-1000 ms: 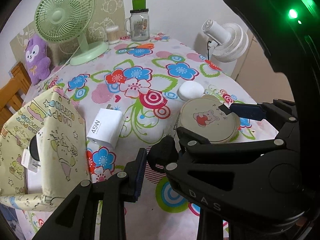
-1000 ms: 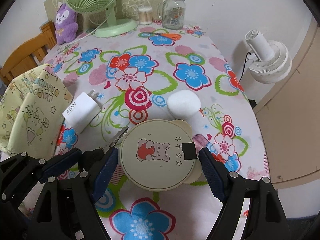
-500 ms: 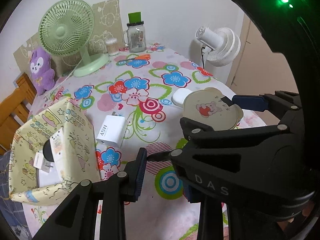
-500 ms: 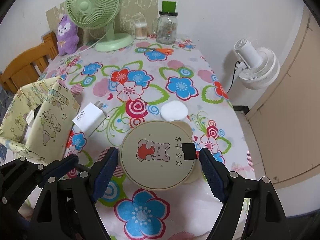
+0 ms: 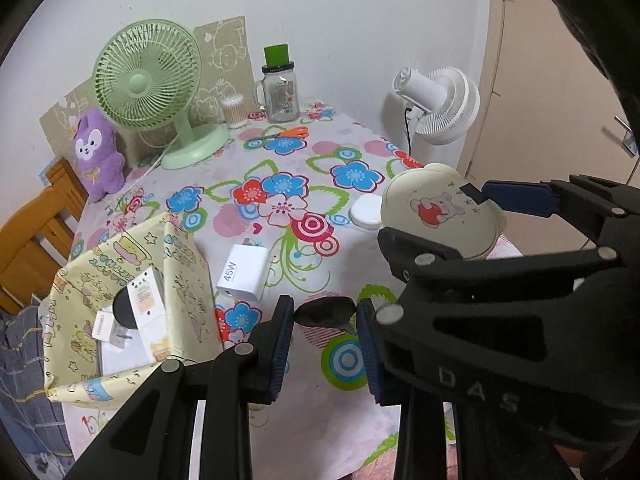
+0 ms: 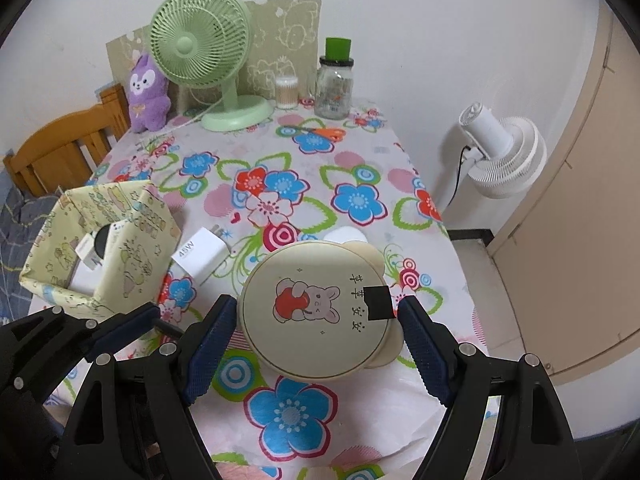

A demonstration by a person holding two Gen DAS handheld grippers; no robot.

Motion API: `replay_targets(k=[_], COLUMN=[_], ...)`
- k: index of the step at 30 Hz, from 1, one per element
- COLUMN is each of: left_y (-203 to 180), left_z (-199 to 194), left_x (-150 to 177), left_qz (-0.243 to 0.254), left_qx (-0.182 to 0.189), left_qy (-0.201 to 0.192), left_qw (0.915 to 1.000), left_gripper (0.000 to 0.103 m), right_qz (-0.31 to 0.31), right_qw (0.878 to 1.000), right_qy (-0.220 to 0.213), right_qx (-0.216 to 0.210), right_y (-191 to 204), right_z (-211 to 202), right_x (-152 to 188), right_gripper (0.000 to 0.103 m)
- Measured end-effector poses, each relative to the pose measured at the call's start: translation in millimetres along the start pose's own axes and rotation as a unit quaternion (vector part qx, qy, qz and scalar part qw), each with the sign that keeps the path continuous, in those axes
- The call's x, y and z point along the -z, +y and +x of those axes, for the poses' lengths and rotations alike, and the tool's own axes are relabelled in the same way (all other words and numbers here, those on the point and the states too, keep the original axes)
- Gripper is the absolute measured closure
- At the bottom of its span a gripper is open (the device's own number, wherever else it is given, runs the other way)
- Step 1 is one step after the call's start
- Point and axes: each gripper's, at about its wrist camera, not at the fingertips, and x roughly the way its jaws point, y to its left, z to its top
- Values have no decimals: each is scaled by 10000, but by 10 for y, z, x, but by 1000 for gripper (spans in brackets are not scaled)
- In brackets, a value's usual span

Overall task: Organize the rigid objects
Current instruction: 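Carry the key fob with the left gripper and the container with the right gripper toward the box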

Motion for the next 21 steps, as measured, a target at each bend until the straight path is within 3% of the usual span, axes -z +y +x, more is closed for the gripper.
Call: replay_targets(k=[21], left_y=[474], left_z=[-265], left_x=[-47], left_qz=[-104], left_qx=[-340], left_qy=[-175], left_qw=[9992], left_gripper=[71], right_qz=[-327], right_qw=[9989], right_qy=[-280], right_qx=[-174], right_y=[522], right_z=[-278], right_x=[-200], right_gripper=[20])
